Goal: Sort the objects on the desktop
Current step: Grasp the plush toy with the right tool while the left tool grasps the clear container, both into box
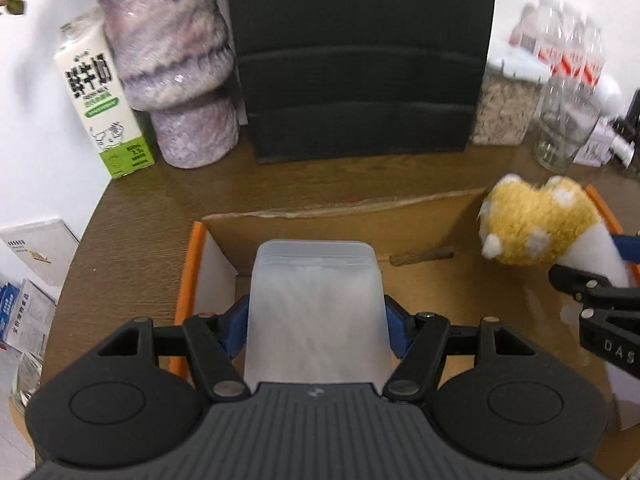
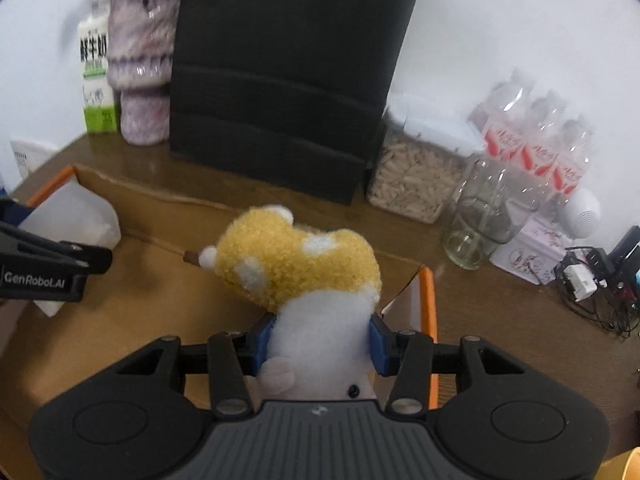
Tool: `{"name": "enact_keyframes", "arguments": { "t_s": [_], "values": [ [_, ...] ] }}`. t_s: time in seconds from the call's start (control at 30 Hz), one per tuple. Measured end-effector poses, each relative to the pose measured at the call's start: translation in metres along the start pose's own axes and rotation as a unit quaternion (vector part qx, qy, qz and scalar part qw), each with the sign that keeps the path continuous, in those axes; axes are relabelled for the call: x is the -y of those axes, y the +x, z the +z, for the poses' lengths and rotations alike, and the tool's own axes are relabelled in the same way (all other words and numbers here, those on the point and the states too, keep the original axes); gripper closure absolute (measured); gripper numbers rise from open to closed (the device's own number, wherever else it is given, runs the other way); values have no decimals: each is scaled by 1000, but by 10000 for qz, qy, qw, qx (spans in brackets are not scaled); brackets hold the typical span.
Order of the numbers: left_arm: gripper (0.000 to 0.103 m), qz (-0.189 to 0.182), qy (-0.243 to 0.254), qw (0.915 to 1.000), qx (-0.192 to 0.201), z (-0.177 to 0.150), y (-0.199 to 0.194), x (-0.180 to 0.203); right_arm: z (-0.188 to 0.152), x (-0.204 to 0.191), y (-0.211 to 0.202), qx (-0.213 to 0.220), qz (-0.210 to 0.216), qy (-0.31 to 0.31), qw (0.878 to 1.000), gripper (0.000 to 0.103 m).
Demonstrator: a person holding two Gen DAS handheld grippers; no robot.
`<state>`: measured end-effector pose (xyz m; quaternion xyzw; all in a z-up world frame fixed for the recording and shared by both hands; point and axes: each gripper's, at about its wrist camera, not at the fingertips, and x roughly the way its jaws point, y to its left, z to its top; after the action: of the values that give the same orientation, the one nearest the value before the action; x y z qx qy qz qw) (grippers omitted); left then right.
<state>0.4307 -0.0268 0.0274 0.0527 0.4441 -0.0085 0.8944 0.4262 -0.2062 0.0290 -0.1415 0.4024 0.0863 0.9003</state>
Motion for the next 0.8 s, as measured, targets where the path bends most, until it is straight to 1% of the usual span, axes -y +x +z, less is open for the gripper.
{"name": "enact_keyframes", "arguments": {
  "t_s": [0.13,0.23,0.33,0.4,0.5,0.53,0.6,0.63,0.67,0.7,0.73,0.77,0.8],
  "values": [
    [36,29,70,9999,-116,2,13,2,-2,0,14,-244,-24,-124,9996,57],
    [36,44,95,9998,-197,2,17,2,-6,-2,19,-410,45,-216,9989,58],
    [36,119,136,9996,-214,3,20,1,-7,-4,24,-511,-36,-295,9983,58],
    [36,121,162,9996,-209,4,21,1,-6,-3,26,-540,-106,-260,9981,57],
    [35,161,193,9994,-226,3,22,3,-4,0,30,-682,-82,-118,9976,53],
    [35,161,199,9995,-203,2,22,3,-4,0,31,-710,-74,-98,9974,51],
    [32,120,155,9997,-116,1,20,2,-4,-1,30,-687,-73,-88,9976,39],
    [27,106,125,9998,-74,1,18,1,-4,-1,29,-660,-69,-72,9978,28],
    [23,100,108,9999,-30,1,16,1,-3,-1,26,-617,-66,-79,9980,25],
    [16,92,111,9999,13,1,13,1,-3,-1,24,-566,-60,-101,9983,24],
    [13,93,130,9998,72,1,10,1,-2,-2,22,-539,-71,-108,9985,20],
    [13,96,153,9997,136,1,6,2,-2,-2,19,-514,-73,-100,9986,16],
    [10,89,168,9996,197,0,2,2,-2,-2,17,-486,-53,-82,9988,15]
  ]
}}
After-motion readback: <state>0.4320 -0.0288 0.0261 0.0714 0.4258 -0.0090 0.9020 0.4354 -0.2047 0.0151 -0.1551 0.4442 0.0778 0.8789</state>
